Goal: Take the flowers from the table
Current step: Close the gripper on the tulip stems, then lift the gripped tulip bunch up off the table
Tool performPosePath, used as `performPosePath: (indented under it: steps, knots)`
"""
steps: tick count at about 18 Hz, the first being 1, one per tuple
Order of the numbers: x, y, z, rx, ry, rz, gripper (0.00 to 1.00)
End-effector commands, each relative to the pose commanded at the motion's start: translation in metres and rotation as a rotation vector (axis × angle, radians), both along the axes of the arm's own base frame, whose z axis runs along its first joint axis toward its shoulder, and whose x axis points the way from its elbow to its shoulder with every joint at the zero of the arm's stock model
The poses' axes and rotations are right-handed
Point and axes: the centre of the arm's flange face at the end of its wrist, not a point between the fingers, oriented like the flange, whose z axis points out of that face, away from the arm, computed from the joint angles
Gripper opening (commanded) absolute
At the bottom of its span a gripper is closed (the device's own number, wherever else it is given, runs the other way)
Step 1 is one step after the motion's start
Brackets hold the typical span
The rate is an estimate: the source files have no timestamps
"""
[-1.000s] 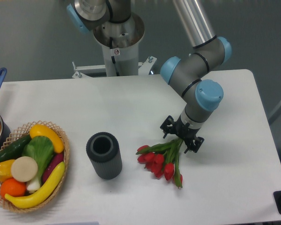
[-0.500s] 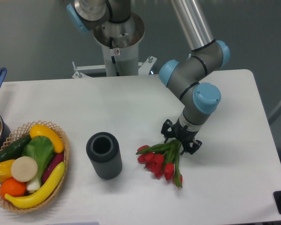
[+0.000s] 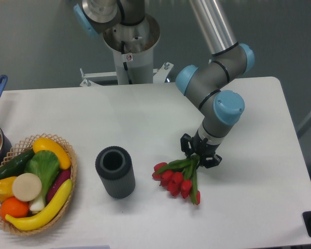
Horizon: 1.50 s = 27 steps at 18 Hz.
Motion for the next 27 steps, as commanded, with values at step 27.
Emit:
performPosePath:
  steps: [27]
  knots:
    - [-0.033,-0.042,0.238,0.654,0.077,0.161,0.37]
